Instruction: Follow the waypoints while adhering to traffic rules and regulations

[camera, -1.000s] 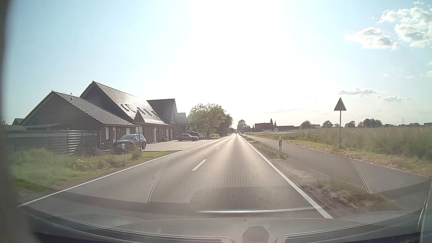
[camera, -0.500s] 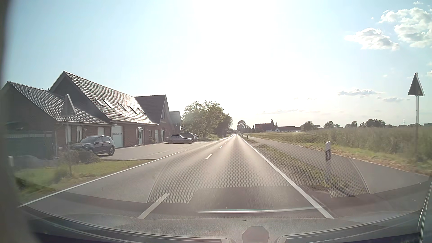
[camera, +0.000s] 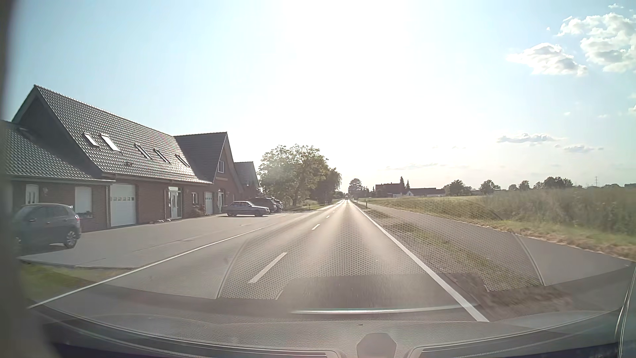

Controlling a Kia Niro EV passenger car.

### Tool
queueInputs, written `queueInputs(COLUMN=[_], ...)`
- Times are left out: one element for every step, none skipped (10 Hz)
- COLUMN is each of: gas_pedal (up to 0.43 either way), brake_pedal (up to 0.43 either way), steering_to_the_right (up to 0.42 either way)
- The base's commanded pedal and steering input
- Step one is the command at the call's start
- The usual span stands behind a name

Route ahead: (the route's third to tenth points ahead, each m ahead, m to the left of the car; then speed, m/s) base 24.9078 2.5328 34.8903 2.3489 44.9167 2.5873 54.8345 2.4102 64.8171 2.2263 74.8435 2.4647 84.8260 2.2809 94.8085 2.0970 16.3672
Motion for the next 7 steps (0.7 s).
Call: queueInputs(gas_pedal=[0.319, 0.319, 0.319, 0.319, 0.319, 0.319, 0.319], brake_pedal=[0.006, 0.006, 0.006, 0.006, 0.006, 0.006, 0.006], steering_to_the_right=[0.005, 0.005, 0.005, 0.005, 0.005, 0.005, 0.004])
